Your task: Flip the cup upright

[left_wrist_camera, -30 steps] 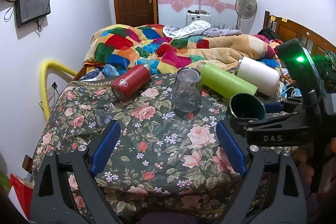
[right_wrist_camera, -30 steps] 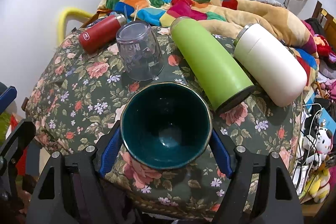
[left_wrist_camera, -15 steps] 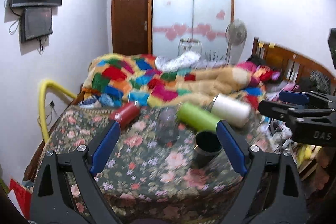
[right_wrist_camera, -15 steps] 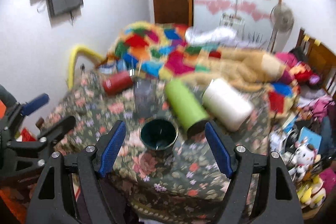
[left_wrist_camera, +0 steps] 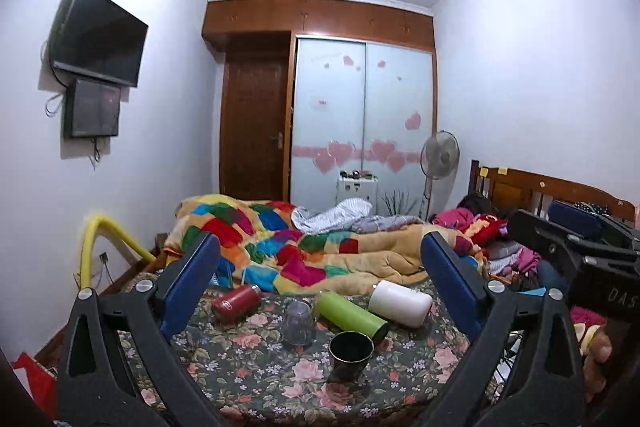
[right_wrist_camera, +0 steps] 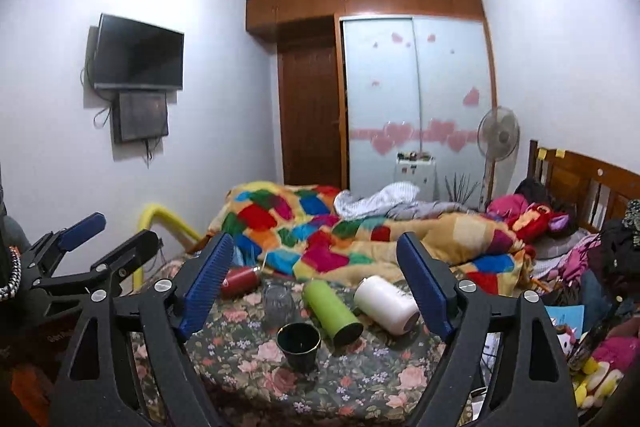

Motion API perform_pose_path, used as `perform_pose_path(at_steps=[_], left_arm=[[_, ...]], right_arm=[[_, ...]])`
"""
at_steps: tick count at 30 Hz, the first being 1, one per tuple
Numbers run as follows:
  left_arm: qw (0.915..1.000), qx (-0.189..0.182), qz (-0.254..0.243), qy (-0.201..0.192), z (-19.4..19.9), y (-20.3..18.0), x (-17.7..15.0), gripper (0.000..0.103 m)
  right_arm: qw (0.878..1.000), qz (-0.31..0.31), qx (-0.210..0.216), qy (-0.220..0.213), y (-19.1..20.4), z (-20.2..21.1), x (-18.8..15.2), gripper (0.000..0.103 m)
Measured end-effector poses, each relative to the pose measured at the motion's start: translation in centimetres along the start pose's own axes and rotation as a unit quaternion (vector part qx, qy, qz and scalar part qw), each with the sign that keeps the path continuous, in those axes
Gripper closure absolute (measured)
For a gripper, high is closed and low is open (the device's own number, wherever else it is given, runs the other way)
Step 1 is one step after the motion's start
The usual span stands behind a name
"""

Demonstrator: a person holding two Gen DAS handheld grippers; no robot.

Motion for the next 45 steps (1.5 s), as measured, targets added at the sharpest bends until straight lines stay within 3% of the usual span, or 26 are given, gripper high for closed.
perform_pose_path(at_steps=[8, 45], left_arm=[[0.9997, 0.014, 0.017, 0.010, 0.7, 0.6, -0.7, 0.000], [0.9996, 0.016, 0.009, 0.023, 0.3, 0.2, -1.7, 0.000]], right_arm=[[1.000, 0.006, -0.015, -0.017, 0.3, 1.2, -0.8, 0.000], [1.000, 0.004, -0.008, -0.001, 0.1, 2.0, -2.0, 0.000]])
Point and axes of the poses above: each gripper's, at about its wrist camera, not at the fingertips, and z roughly against the way its jaws point, y to its left, x to its top, the point moved 3 cm from there along -z, roughly the way its jaws point, and after that the axes turned 8 degrees about y, right-handed, at the moved point
